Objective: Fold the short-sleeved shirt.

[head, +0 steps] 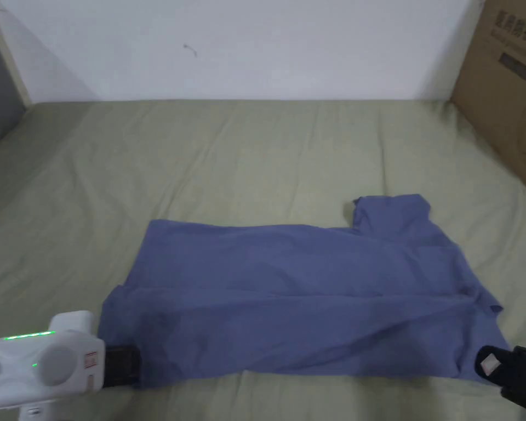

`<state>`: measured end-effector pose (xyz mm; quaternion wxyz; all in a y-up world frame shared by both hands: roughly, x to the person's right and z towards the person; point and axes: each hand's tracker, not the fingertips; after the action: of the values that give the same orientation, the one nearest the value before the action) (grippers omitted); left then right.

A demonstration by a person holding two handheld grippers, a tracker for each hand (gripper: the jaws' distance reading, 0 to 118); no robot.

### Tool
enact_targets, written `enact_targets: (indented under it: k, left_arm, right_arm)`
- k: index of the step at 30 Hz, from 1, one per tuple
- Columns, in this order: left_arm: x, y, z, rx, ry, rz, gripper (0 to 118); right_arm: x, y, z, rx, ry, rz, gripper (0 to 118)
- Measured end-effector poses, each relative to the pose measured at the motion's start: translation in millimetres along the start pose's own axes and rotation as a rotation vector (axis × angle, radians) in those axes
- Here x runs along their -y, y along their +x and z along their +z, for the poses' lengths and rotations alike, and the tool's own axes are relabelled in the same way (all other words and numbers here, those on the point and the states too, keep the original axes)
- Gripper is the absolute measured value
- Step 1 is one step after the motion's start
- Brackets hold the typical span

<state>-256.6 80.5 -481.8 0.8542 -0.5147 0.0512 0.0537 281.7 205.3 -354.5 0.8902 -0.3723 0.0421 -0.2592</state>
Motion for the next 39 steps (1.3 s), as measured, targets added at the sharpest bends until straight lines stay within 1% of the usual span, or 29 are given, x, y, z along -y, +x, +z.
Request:
enact_targets:
  k: [1, 3, 4, 5, 6, 8, 9, 10, 11, 12, 13, 14, 17, 18, 20, 21, 22, 24, 25, 26, 27, 28, 30, 31, 32, 33, 34, 35, 39]
  left_arm:
    - [0, 1, 10, 0.004, 0.037, -0.016, 88]
    - [4, 9, 26, -0.002, 0.091, -0.092, 15]
    - [5, 11, 33, 0.052, 0.073, -0.125, 4]
    - [7, 12, 41, 0.111, 0.056, -0.135, 4]
    - [7, 13, 42, 0.131, 0.031, -0.138, 4]
    - [2, 9, 49, 0.112, 0.033, -0.161, 4]
    - [-5, 3, 55, 0.090, 0.042, -0.167, 4]
    - [-9, -3, 59, 0.079, 0.051, -0.156, 4]
    - [-13, -9, 62, 0.082, 0.052, -0.143, 4]
    - [-16, -11, 63, 0.086, 0.048, -0.133, 4]
    - [-22, -13, 66, 0.088, 0.043, -0.126, 4]
    - [-23, -12, 67, 0.086, 0.036, -0.133, 4]
    - [-25, 0, 65, 0.055, 0.008, -0.216, 4]
    - [-24, 2, 64, 0.049, 0.004, -0.226, 4]
    - [-23, 5, 62, 0.048, -0.006, -0.224, 4]
    - [-25, 3, 61, 0.049, -0.014, -0.221, 4]
    - [-24, 2, 60, 0.054, -0.025, -0.214, 4]
    - [-23, 0, 58, 0.065, -0.040, -0.205, 4]
    - [-26, -5, 53, 0.071, -0.046, -0.198, 4]
    - [-26, -6, 53, 0.076, -0.050, -0.190, 4]
    - [-26, -6, 53, 0.078, -0.049, -0.184, 4]
    - [-26, -5, 53, 0.083, -0.053, -0.178, 4]
    - [-28, -3, 54, 0.078, -0.054, -0.187, 4]
    - [-28, -1, 55, 0.072, -0.055, -0.203, 4]
    - [-29, 1, 57, 0.042, -0.050, -0.239, 4]
    - [-30, 0, 60, 0.047, -0.047, -0.240, 4]
    - [-32, 0, 64, 0.053, -0.050, -0.232, 4]
    - [-33, -1, 70, 0.055, -0.050, -0.225, 4]
    - [-29, -12, 94, 0.064, -0.039, -0.249, 4]
  right_arm:
    - [-3, 5, 1, 0.001, 0.002, -0.004, 1]
    - [-11, 14, 5, 0.038, 0.023, 0.013, 1]
    - [-19, 21, 5, 0.089, 0.048, 0.045, 1]
    - [-30, 30, 3, 0.116, 0.056, 0.060, 1]
    - [-41, 40, -1, 0.141, 0.053, 0.066, 1]
    - [-67, 62, -18, 0.152, -0.016, 0.021, 2]
    - [-79, 72, -28, 0.156, -0.054, -0.011, 11]
    - [-89, 81, -42, 0.160, -0.108, -0.032, 40]
    - [-100, 92, -54, 0.166, -0.152, -0.055, 93]
    - [-102, 105, -74, 0.195, -0.270, -0.069, 116]
    - [-103, 117, -90, 0.211, -0.333, -0.082, 118]
    - [-107, 122, -103, 0.229, -0.339, -0.113, 118]
    - [-106, 136, -130, 0.263, -0.419, -0.113, 118]
    - [-105, 138, -136, 0.244, -0.428, -0.116, 118]
    - [-101, 142, -147, 0.195, -0.483, -0.157, 118]
    - [-99, 143, -148, 0.180, -0.492, -0.177, 117]
    - [-95, 143, -146, 0.176, -0.501, -0.186, 112]
    - [-90, 140, -145, 0.184, -0.517, -0.162, 105]
    - [-88, 138, -143, 0.226, -0.519, -0.094, 93]
    - [-86, 134, -142, 0.314, -0.510, -0.008, 60]
    - [-83, 131, -141, 0.361, -0.508, 0.062, 44]
    - [-81, 131, -139, 0.302, -0.516, 0.068, 38]
    - [-83, 124, -135, 0.291, -0.518, 0.051, 9]
    - [-85, 121, -134, 0.216, -0.534, 0.013, 9]
    - [-85, 113, -132, 0.287, -0.544, 0.084, 9]
    - [-85, 106, -129, 0.300, -0.542, 0.156, 9]
    - [-88, 98, -124, 0.299, -0.536, 0.208, 9]
    - [-91, 94, -115, 0.290, -0.520, 0.219, 9]
    - [-98, 88, -71, 0.236, -0.478, 0.157, 9]
